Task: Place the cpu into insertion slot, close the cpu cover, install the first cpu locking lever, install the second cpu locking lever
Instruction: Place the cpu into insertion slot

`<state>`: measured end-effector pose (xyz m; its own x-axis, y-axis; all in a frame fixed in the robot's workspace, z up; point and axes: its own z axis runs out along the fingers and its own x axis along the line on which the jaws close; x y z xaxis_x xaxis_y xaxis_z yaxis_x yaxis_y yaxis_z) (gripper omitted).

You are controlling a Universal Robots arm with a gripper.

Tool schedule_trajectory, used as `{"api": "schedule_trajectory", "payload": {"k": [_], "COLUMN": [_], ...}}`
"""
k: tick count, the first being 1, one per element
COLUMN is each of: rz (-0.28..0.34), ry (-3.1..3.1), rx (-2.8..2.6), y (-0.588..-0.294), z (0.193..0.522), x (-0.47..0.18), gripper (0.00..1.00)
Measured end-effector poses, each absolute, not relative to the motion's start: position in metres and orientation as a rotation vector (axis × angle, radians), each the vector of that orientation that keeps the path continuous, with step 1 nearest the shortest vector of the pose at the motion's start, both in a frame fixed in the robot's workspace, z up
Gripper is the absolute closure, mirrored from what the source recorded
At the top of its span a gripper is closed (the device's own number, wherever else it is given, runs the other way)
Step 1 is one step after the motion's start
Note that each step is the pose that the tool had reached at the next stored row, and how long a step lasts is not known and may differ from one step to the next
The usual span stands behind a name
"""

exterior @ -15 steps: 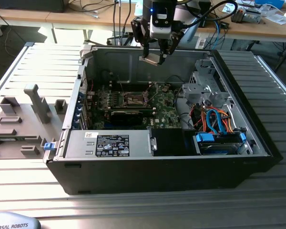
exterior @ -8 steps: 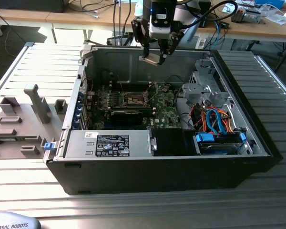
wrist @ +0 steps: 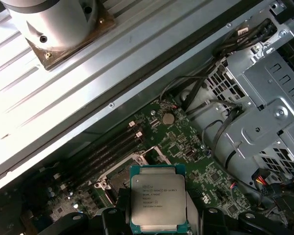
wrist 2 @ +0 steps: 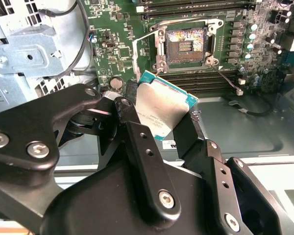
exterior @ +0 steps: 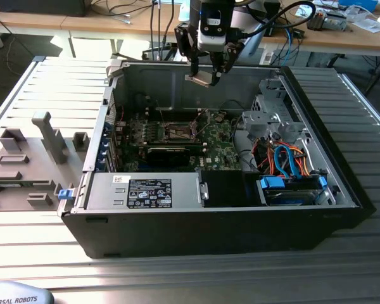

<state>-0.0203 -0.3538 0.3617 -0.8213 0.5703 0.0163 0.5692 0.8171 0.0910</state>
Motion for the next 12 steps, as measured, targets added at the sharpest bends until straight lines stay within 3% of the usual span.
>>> {"api": "schedule_trajectory", "payload": {"k": [12], "rz": [0.144], "ry": [2.974], "rx": [0.964], "y": [-0.3538], "z": [0.3616], "x": [-0.0203], "gripper": [0.46]}}
